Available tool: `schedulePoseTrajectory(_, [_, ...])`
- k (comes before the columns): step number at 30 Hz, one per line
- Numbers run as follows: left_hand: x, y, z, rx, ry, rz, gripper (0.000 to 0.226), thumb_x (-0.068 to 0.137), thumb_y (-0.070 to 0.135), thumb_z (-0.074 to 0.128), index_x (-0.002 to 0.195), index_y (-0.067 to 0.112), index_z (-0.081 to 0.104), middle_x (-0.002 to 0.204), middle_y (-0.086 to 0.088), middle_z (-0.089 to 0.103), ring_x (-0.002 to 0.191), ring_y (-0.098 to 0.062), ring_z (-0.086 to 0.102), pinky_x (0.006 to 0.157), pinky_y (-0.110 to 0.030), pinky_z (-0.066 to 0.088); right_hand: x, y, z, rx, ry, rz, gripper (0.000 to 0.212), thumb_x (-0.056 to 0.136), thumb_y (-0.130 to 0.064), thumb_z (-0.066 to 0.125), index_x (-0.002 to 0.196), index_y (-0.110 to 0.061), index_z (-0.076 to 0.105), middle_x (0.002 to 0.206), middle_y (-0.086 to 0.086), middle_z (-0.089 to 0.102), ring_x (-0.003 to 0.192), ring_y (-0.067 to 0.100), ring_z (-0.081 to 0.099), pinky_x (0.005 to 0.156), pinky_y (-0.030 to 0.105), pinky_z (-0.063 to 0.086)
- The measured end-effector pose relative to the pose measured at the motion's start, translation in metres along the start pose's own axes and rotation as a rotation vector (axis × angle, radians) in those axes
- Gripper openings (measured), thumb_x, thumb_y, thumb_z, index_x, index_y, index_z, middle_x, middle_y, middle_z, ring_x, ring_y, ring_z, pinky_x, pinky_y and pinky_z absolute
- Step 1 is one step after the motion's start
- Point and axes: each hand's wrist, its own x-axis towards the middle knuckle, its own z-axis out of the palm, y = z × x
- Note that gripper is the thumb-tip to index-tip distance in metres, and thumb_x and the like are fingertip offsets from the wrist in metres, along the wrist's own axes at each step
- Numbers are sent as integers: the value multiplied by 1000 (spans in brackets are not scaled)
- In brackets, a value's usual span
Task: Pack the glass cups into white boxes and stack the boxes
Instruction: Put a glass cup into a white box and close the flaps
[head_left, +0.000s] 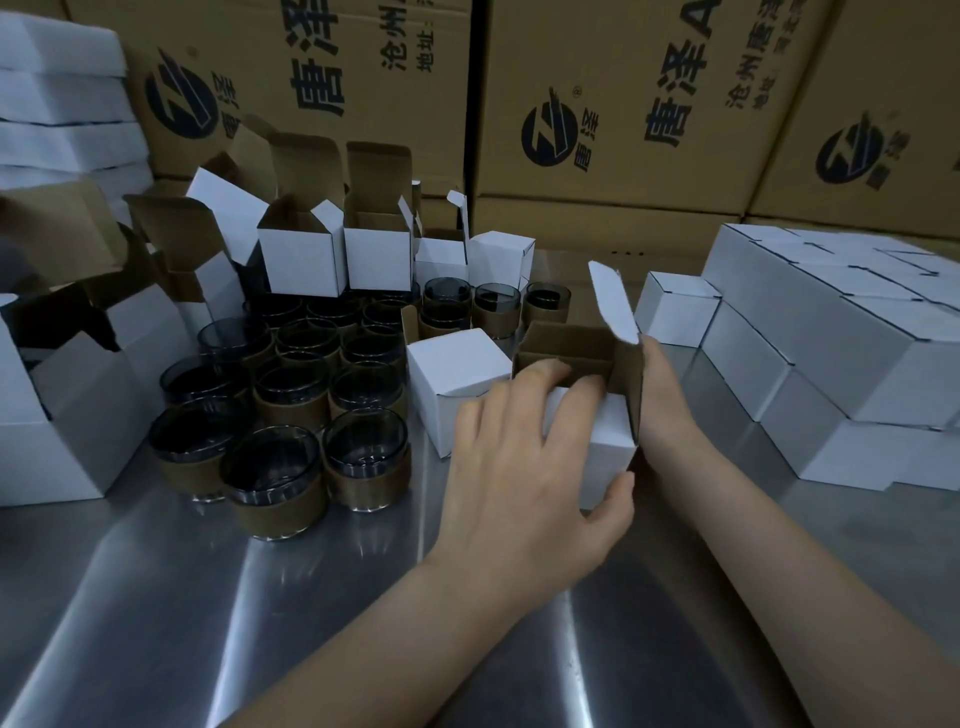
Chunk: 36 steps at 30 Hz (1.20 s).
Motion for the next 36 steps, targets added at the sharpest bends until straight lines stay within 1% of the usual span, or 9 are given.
schedulePoseTrajectory(5, [-2, -2, 3, 153, -65, 3, 49, 72, 42, 74, 114, 17, 66, 110, -5, 61, 95, -24, 61, 78, -36, 36, 5, 14, -19, -32, 13, -31, 42, 75, -25, 79, 111, -27, 58, 103, 0, 66, 92, 16, 66, 69, 29, 55])
schedulePoseTrajectory(10, [-3, -6, 7, 196, -28, 9, 39, 74, 35, 76, 109, 19, 69, 99, -2, 62, 90, -22, 63, 88, -39, 30, 3, 22, -37, -57, -66, -19, 42, 73, -24, 82, 109, -33, 62, 102, 0, 68, 96, 20, 68, 89, 43, 56])
schedulePoseTrajectory(16, [-2, -7, 7, 112, -54, -41, 40, 79, 35, 74, 113, 16, 68, 96, -2, 63, 88, -24, 66, 102, -59, 39, 5, 22, -48, -155, -170, -19, 43, 75, -14, 80, 110, -31, 62, 104, 2, 71, 100, 20, 67, 96, 38, 50])
schedulePoseTrajectory(21, [2, -8, 4, -146, -16, -126, 38, 90, 39, 50, 111, 11, 68, 106, -6, 62, 93, -25, 57, 78, -42, 51, 5, 20, -53, -150, -238, -5, 43, 77, -9, 77, 113, -27, 60, 106, 2, 70, 101, 20, 67, 93, 33, 50])
schedulePoseTrajectory(24, [3, -13, 4, -206, 61, -175, 35, 92, 34, 48, 108, 11, 68, 116, -7, 58, 104, -24, 51, 86, -35, 47, 9, 21, -56, -163, -256, 17, 44, 76, -11, 77, 113, -28, 59, 103, -1, 70, 102, 20, 66, 96, 35, 48])
schedulePoseTrajectory(28, [6, -23, 5, -342, 11, -301, 36, 93, 38, 42, 110, 18, 67, 138, -2, 46, 130, -14, 37, 97, -4, 25, 8, 17, -58, -259, -309, 30, 48, 78, -14, 77, 118, -29, 56, 113, -6, 64, 109, 13, 61, 98, 32, 47])
schedulePoseTrajectory(30, [8, -27, 6, -408, -46, -353, 33, 94, 37, 42, 109, 21, 66, 141, 4, 43, 136, -7, 33, 99, -4, 21, 5, 11, -56, -346, -176, -101, 43, 80, -13, 74, 115, -32, 57, 121, -7, 56, 113, 7, 53, 95, 29, 43])
schedulePoseTrajectory(33, [11, -31, 7, -432, -60, -382, 34, 94, 34, 40, 107, 20, 68, 136, 7, 47, 131, -2, 36, 100, -8, 26, -7, -9, -50, -239, 198, -353, 21, 74, -12, 56, 80, -32, 62, 96, -11, 61, 84, 2, 55, 74, 18, 40])
schedulePoseTrajectory(36, [13, -33, 8, -424, -69, -373, 39, 95, 32, 39, 108, 15, 71, 128, 7, 55, 124, -4, 44, 103, -23, 37, -23, -33, -52, 101, 78, -495, 26, 62, 1, 41, 59, -19, 58, 55, -7, 57, 53, 12, 50, 54, 19, 41])
